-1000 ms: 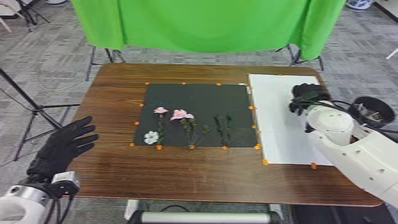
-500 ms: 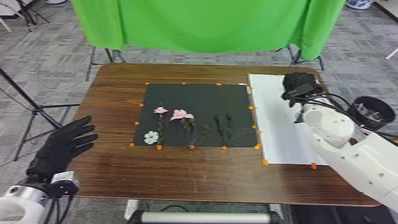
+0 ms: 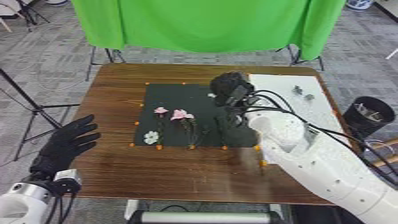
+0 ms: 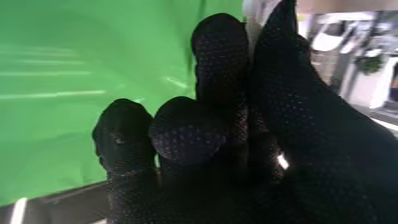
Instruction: Arrange flowers
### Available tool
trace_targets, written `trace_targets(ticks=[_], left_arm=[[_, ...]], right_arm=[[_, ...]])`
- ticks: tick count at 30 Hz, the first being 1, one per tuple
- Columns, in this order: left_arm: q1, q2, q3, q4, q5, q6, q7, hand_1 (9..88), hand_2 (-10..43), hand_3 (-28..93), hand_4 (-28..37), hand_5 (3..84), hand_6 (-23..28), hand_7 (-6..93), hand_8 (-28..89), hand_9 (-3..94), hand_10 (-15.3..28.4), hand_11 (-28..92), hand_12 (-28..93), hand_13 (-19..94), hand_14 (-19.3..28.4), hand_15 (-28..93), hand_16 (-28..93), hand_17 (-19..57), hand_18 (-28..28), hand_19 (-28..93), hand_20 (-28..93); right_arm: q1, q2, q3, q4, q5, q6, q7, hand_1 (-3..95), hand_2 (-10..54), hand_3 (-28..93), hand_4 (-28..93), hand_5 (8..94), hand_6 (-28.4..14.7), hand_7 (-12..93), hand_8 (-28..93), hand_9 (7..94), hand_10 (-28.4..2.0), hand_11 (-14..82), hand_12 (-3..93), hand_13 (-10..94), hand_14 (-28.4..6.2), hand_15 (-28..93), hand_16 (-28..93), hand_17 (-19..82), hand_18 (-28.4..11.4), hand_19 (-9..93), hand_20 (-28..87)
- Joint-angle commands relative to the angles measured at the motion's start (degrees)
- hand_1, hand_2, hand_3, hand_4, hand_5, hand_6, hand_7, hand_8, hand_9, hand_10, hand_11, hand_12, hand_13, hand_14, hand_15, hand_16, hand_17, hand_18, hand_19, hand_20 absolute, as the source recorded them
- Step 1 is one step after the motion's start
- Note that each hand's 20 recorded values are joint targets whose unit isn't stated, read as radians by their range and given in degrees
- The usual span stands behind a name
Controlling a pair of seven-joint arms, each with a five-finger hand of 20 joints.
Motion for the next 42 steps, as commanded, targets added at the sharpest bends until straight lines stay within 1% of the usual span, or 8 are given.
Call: trace_targets(ticks=[1,6,11,19,23,28,36,42], left_arm=[[0.05,-0.28,0.10,0.32,0.40,-0.91,-0.97,25.0,1.5,70,-26.9,30.5,4.4,19.0,-11,25.9,12.8,22,14,21,16.7,34,-2,-9.4,22.7,46,6],[-0.33,-0.11,0.35,0.53,0.39,-1.03,-0.92,25.0,1.5,70,-26.9,30.5,4.4,19.1,-11,25.9,12.8,22,14,21,16.6,34,-2,-9.4,22.7,46,6],[-0.53,-0.37,0.46,0.47,0.55,-1.31,-1.40,24.9,1.5,70,-26.8,30.5,4.3,19.1,-11,26.0,12.9,22,14,21,16.7,34,-2,-9.4,22.7,46,6],[-0.42,-0.19,0.62,0.38,0.45,-0.94,-0.90,24.9,1.6,70,-26.7,30.5,4.4,19.0,-11,25.9,12.9,22,14,21,16.7,34,-2,-9.4,22.8,46,6],[-0.15,-0.14,0.54,0.31,0.29,-0.51,-0.53,24.9,1.6,70,-26.7,30.5,4.4,19.0,-11,25.9,13.0,22,14,21,16.7,34,-2,-9.4,22.8,46,6],[-0.29,-0.19,0.54,0.35,0.31,-0.68,-0.71,24.8,1.6,70,-26.7,30.5,4.4,19.0,-11,26.0,12.9,22,14,21,16.7,33,-2,-9.4,22.8,46,6],[-0.05,-0.15,0.39,0.36,0.18,-0.39,-0.50,24.8,1.5,70,-26.8,30.5,4.4,19.0,-11,26.1,12.9,22,14,21,16.7,34,-1,-9.5,22.8,46,6],[0.32,-0.14,0.15,0.22,0.12,-0.24,-0.34,24.8,1.5,70,-26.8,30.5,4.4,19.0,-11,26.0,12.9,22,14,21,16.6,34,-2,-9.5,22.7,46,6]], right_arm=[[-0.12,-1.47,-3.02,0.42,-2.56,-2.50,-1.77,42.5,-9.5,88,-22,71.2,3.3,52,-2,90.7,-3.5,18.7,46.2,77,-2.5,76,30,46,-19.2,93,55],[-0.75,-1.66,-3.75,0.58,-2.83,-3.74,-1.61,42.6,-9.5,88,-23,70.8,3.4,52,-3,90.4,-3.3,18.7,46.3,77,-2.5,77,30,46,-19.3,93,55],[-0.23,-2.67,-4.79,1.59,-3.52,-4.55,-1.30,42.5,-9.5,88,-23,70.5,3.6,53,-3,90.5,-3.0,17.8,46.6,77,-2.5,77,30,46,-19.3,93,55],[0.12,-4.07,-4.71,2.63,-3.62,-5.26,-1.44,42.2,-9.5,87,-25,69.5,3.7,53,-2,90.0,-2.8,17.1,47.3,77,-2.5,77,30,46,-19.2,93,55],[0.06,-4.35,-4.09,2.76,-4.08,-5.55,-1.48,39.0,-9.5,87,-28,68.5,3.6,53,-1,88.2,-3.5,20.7,44.5,76,-2.5,77,30,46,-19.1,93,56],[0.46,-3.89,-4.05,2.99,-3.59,-5.31,-1.13,36.7,-9.5,83,-28,66.3,3.3,53,-1,83.8,-4.2,28.2,38.5,75,-2.5,78,30,45,-18.9,93,56],[0.43,-3.22,-3.09,2.39,-4.63,-5.83,-1.41,35.2,-9.5,83,-28,63.1,3.0,54,0,81.0,-4.4,30.3,37.4,74,-2.7,78,30,44,-19.0,93,56],[-0.99,-2.67,0.39,-0.23,-5.01,-7.90,-2.76,35.2,-9.5,83,-28,60.4,2.8,54,0,78.9,-4.5,30.0,37.7,72,-2.6,79,30,42,-19.0,93,56]])
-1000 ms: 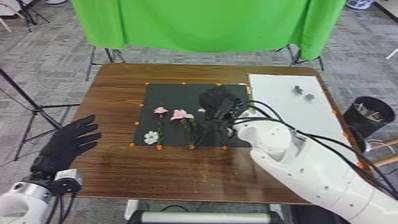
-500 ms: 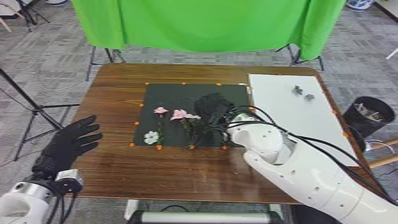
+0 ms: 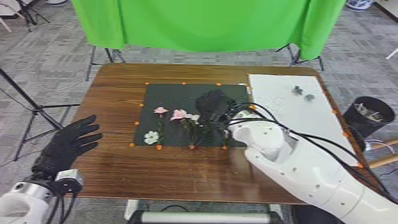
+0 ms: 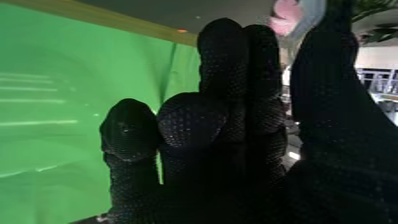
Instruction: Arrange flowers
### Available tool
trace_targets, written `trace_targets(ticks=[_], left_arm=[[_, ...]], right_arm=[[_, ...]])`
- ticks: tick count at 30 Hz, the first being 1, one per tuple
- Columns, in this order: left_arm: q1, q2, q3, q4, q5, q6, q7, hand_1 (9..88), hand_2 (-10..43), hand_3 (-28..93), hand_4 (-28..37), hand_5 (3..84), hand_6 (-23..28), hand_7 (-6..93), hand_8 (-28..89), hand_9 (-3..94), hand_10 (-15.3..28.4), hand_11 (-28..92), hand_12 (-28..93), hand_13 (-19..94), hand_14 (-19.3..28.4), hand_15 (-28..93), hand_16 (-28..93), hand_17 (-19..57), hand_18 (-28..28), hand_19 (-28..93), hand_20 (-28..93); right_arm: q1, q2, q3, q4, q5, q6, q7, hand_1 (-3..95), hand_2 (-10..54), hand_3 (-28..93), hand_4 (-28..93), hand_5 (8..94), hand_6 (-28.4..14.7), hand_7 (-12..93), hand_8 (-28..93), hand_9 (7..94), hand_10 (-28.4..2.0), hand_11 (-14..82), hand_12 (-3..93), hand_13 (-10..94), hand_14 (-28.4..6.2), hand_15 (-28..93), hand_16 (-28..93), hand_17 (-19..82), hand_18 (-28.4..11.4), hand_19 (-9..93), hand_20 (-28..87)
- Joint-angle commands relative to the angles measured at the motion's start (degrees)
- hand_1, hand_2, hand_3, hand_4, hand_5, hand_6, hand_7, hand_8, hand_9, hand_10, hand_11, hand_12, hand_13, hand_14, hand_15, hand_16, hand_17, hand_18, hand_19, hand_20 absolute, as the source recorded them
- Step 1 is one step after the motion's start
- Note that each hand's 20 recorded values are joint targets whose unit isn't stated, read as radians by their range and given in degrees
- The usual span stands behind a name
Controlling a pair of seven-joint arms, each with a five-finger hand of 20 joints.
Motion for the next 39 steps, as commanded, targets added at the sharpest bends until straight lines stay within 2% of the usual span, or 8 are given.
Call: trace_targets(ticks=[1,10,16,21,22,24,32,39], left_arm=[[1.22,-0.20,-0.49,-0.24,-0.06,0.33,0.24,24.8,1.5,70,-26.8,30.5,4.4,19.1,-11,26.0,12.9,22,14,21,16.6,34,-2,-9.5,22.8,46,6],[1.44,-0.37,-0.78,-0.30,-0.04,0.36,0.27,24.9,1.5,70,-26.9,30.5,4.5,19.0,-11,26.0,12.9,22,14,21,16.7,34,-2,-9.4,22.7,46,6],[1.60,-0.41,-0.79,-0.44,-0.09,0.46,0.56,24.9,1.5,70,-26.8,30.5,4.5,18.8,-11,26.0,12.9,22,14,21,16.7,34,-2,-9.4,22.7,46,6],[2.91,-0.45,-1.37,-0.87,-0.49,1.32,1.16,24.8,1.6,70,-26.6,30.5,4.4,18.9,-11,26.0,12.8,22,14,21,16.7,34,-2,-9.5,22.7,46,6],[3.05,-0.42,-1.44,-0.83,-0.56,1.34,1.34,24.9,1.6,70,-26.7,30.5,4.4,18.8,-11,26.0,12.8,22,14,21,16.7,34,-2,-9.5,22.8,46,6],[3.11,-0.34,-1.45,-0.83,-0.65,1.32,1.48,24.9,1.6,70,-26.7,30.5,4.4,18.8,-11,26.0,12.8,22,14,21,16.7,33,-2,-9.4,22.8,46,6],[2.89,-0.60,-1.69,-0.90,-0.30,1.05,1.08,24.9,1.5,70,-26.7,30.5,4.4,18.9,-11,26.0,13.0,22,14,21,16.8,34,-2,-9.4,22.8,46,6],[2.91,-0.40,-1.36,-0.79,-0.55,1.07,1.31,24.8,1.5,70,-26.7,30.5,4.4,18.9,-11,26.0,12.9,22,14,21,16.8,34,-2,-9.5,22.8,46,6]], right_arm=[[-1.46,1.14,4.88,-3.59,-1.32,-2.35,-1.96,35.0,-9.5,83,-28,59.7,2.8,54,0,78.3,-4.4,29.9,37.8,72,-2.8,79,30,42,-19.0,93,56],[-4.81,2.11,11.74,-8.54,4.36,-4.68,-6.71,31.0,-9.5,87,-28,55.2,2.1,49,-2,69.8,-6.6,36.2,30.9,69,-3.3,80,29,40,-19.1,93,54],[-4.48,6.85,12.92,-9.50,3.81,-2.58,2.35,27.8,-9.5,89,-28,50.3,1.1,48,-20,61.8,-8.4,38.2,25.1,66,-4.0,78,29,37,-19.0,92,50],[-2.67,10.68,15.25,-6.27,5.32,-14.26,16.20,24.2,-9.5,91,-28,31.6,-5.7,36,-15,39.0,-13.9,31.2,23.0,51,-7.4,76,23,30,-19.4,88,48],[-2.01,12.44,14.44,-3.82,6.68,-9.79,15.54,23.5,-9.5,90,-28,26.6,-8.2,31,-12,31.7,-15.9,27.4,22.8,47,-8.5,75,20,28,-19.7,86,47],[-1.00,15.25,13.34,-1.46,6.21,-9.66,17.71,24.9,-9.5,92,-26,23.1,-9.8,25,-10,27.5,-16.5,22.6,22.6,46,-9.0,75,19,28,-20.0,85,47],[0.55,17.88,10.19,6.68,9.66,-4.84,25.57,22.7,-9.5,89,-28,20.5,-11.8,16,-6,27.8,-18.6,13.8,21.3,51,-8.3,79,19,30,-20.6,85,47],[0.31,18.78,10.20,9.74,11.60,-2.79,25.48,21.3,-9.5,87,-28,23.2,-10.1,18,-7,36.0,-18.4,13.5,18.0,58,-7.0,80,20,33,-20.7,88,46]])
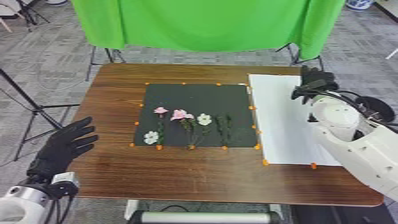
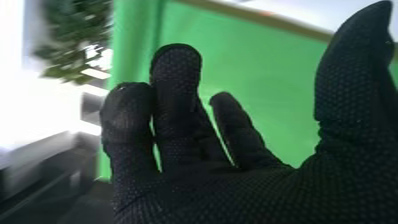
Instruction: Arrange flowers
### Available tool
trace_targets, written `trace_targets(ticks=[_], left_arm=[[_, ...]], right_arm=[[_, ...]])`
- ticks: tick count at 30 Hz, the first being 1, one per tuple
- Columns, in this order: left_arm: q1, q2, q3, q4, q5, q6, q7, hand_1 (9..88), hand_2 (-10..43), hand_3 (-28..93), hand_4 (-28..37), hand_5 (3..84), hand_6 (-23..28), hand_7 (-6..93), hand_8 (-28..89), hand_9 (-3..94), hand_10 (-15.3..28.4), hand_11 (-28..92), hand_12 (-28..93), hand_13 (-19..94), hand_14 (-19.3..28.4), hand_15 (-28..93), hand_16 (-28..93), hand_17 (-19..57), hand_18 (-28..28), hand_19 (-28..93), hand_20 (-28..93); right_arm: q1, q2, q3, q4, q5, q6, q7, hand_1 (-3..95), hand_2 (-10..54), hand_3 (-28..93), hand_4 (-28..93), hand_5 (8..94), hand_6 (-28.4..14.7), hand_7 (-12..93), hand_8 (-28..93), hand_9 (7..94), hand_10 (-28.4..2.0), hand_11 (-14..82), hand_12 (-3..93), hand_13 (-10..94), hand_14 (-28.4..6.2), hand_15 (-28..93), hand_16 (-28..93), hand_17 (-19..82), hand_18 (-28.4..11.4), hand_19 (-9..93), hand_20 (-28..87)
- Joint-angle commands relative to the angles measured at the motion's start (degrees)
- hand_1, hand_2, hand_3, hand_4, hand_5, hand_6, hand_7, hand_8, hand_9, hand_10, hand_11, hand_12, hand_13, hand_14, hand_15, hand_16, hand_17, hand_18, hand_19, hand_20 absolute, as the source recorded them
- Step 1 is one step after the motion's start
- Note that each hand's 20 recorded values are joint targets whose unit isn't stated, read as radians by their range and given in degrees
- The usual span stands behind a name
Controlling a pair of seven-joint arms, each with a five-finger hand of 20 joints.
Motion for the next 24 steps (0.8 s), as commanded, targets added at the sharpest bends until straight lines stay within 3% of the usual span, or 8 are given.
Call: trace_targets(ticks=[1,9,15,18,24], left_arm=[[0.35,-0.35,0.11,-0.23,-0.27,0.12,-0.06,24.8,1.5,70,-26.7,30.5,4.4,18.9,-11,26.0,12.8,22,14,21,16.8,34,-2,-9.5,22.8,46,6],[0.07,-0.12,0.27,-0.03,-0.27,-0.10,-0.07,24.9,1.5,70,-26.8,30.5,4.4,18.9,-11,25.9,12.8,22,14,21,16.7,34,-2,-9.5,22.7,46,6],[0.20,-0.19,-0.41,0.01,0.20,-1.00,-1.15,24.8,1.4,70,-26.7,30.6,4.4,19.1,-11,26.0,12.9,22,14,21,16.7,34,-2,-9.4,22.7,46,6],[0.39,-0.08,-0.51,-0.03,0.07,-0.73,-0.96,24.9,1.5,70,-26.8,30.5,4.4,19.0,-11,26.0,12.9,22,14,21,16.7,34,-2,-9.4,22.7,46,6],[0.03,0.01,-0.28,0.14,0.08,-0.98,-1.12,25.0,1.5,70,-26.8,30.6,4.5,18.9,-11,26.0,12.9,22,14,21,16.8,34,-2,-9.4,22.7,46,6]], right_arm=[[-0.10,0.66,0.69,2.12,1.21,-1.80,-0.81,21.3,-9.5,87,-28,24.2,-9.6,19,-7,37.5,-17.9,14.2,17.7,59,-6.7,80,20,34,-20.8,88,46],[1.17,0.29,-1.80,5.49,1.83,-0.68,-0.82,24.4,-9.5,87,-28,31.6,-5.2,26,-12,48.7,-13.5,18.8,16.2,65,-5.2,79,23,36,-21.2,91,46],[1.56,0.51,-2.71,7.36,3.02,0.48,-2.31,28.3,-9.5,88,-28,35.1,-2.1,30,-14,54.1,-12.1,19.1,15.3,69,-3.9,78,24,39,-21.2,92,46],[1.53,1.00,-3.53,8.35,3.60,3.87,-4.08,31.7,-9.5,87,-28,39.6,-0.3,32,-16,58.5,-10.5,20.0,15.1,71,-3.3,76,25,40,-21.2,93,46],[1.21,1.71,-4.49,8.97,2.03,8.03,-7.31,38.7,-9.5,85,-28,52.1,4.7,35,-19,71.6,-4.0,18.5,18.0,76,-2.6,75,26,42,-20.5,93,47]])
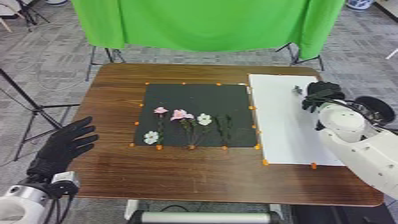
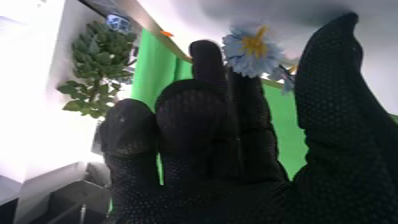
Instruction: Arrange flowers
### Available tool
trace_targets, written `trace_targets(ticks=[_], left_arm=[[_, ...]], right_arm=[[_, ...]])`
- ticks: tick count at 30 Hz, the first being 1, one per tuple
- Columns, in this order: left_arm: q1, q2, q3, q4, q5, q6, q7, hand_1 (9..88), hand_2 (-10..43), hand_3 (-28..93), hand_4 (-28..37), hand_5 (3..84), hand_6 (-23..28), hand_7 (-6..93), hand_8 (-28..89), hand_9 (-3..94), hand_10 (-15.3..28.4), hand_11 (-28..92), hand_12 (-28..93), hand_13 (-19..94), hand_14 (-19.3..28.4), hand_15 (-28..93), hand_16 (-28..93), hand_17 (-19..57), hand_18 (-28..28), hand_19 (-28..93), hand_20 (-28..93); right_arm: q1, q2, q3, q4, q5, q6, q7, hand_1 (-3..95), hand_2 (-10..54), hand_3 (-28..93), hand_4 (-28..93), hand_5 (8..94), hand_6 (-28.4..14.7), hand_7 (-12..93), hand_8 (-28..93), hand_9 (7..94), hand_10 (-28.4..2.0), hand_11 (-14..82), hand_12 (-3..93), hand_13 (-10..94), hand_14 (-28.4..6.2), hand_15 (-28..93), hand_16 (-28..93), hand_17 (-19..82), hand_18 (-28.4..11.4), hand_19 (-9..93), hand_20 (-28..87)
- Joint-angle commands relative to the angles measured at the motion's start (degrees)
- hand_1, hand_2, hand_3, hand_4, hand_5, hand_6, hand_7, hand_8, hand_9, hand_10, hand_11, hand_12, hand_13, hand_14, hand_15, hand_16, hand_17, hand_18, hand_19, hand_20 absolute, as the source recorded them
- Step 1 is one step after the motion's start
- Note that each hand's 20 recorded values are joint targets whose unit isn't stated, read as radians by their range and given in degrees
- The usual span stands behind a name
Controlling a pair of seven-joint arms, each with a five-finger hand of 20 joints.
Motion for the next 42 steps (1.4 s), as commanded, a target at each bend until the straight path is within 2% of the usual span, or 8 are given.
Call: trace_targets(ticks=[1,4,9,14,18,23,31,42], left_arm=[[0.38,0.00,-0.22,-0.02,0.04,-0.65,-0.66,24.9,1.5,70,-26.8,30.6,4.4,19.0,-11,26.0,12.9,22,14,21,16.8,34,-2,-9.4,22.7,46,6],[0.33,-0.04,-0.20,0.01,0.04,-0.60,-0.63,24.8,1.5,70,-26.7,30.5,4.4,19.0,-11,26.0,12.9,22,14,21,16.7,34,-2,-9.4,22.7,46,6],[0.38,-0.01,-0.08,-0.03,-0.02,-0.54,-0.48,24.9,1.5,70,-26.8,30.5,4.4,19.0,-11,26.0,12.8,22,14,21,16.7,34,-2,-9.4,22.7,46,6],[1.17,-0.30,-0.22,-0.40,-0.21,0.17,0.06,25.0,1.6,70,-26.8,30.6,4.4,18.9,-11,26.0,12.8,22,14,21,16.7,33,-2,-9.4,22.7,46,6],[0.28,-0.57,0.71,-0.23,-0.10,-0.01,-0.18,24.9,1.5,70,-26.7,30.6,4.5,18.9,-11,26.0,12.8,22,14,21,16.7,34,-2,-9.4,22.7,46,6],[-0.86,-0.77,1.38,-0.04,0.25,-0.46,-0.73,24.9,1.5,70,-26.8,30.6,4.4,19.0,-11,26.0,12.8,22,14,21,16.7,34,-2,-9.4,22.7,46,6],[-0.94,-0.97,1.71,0.00,0.11,-0.14,-0.58,24.9,1.6,70,-26.7,30.5,4.4,19.1,-11,26.0,12.8,22,14,21,16.8,34,-2,-9.4,22.7,46,6],[-1.88,-0.59,2.32,0.40,0.23,-0.74,-0.85,24.9,1.6,70,-26.7,30.5,4.4,19.1,-11,26.0,12.8,22,14,21,16.7,34,-2,-9.4,22.8,46,6]], right_arm=[[-0.60,1.20,-0.53,0.85,-1.96,6.54,-4.48,41.5,-9.5,83,-28,54.6,5.6,35,-20,75.3,-2.4,14.4,21.3,77,-2.3,75,27,42,-20.4,93,49],[-1.16,1.12,-0.35,0.63,-4.04,8.98,-5.54,48.1,-9.5,80,-28,67.7,6.7,42,-8,90.4,-1.2,7.9,31.6,80,-1.6,76,27,45,-19.8,93,53],[-2.28,0.93,0.94,-1.07,-3.84,10.28,-7.22,48.9,-9.5,84,-28,76.5,6.3,41,-6,93.7,-1.9,12.4,32.4,83,-1.3,76,28,47,-19.8,93,56],[-4.60,-1.12,4.51,-7.26,-4.93,13.51,-11.37,48.2,-9.5,86,-28,78.6,5.8,39,-5,93.7,-2.3,14.0,31.2,83,-1.3,76,28,48,-20.1,93,56],[-5.39,-5.31,6.63,-12.79,-6.69,14.69,-16.07,48.1,-9.5,87,-28,78.7,5.7,39,-5,93.7,-2.4,14.3,31.3,83,-1.2,76,28,48,-20.1,93,57],[-5.12,-10.45,6.66,-16.33,-6.78,12.17,-21.14,48.0,-9.5,87,-28,78.4,5.8,39,-4,93.7,-2.2,14.1,31.4,83,-1.1,76,28,48,-20.1,93,57],[-2.50,-15.41,1.84,-14.43,-8.59,7.82,-24.50,47.5,-9.5,87,-28,77.8,5.9,39,-4,93.7,-2.1,13.0,31.8,82,-1.0,77,29,48,-19.7,93,57],[0.81,-15.18,-5.83,-11.71,-16.24,6.50,-18.42,47.3,-9.5,87,-28,77.0,6.3,40,-4,93.7,-2.0,12.1,32.4,82,-1.0,77,29,48,-19.7,93,57]])
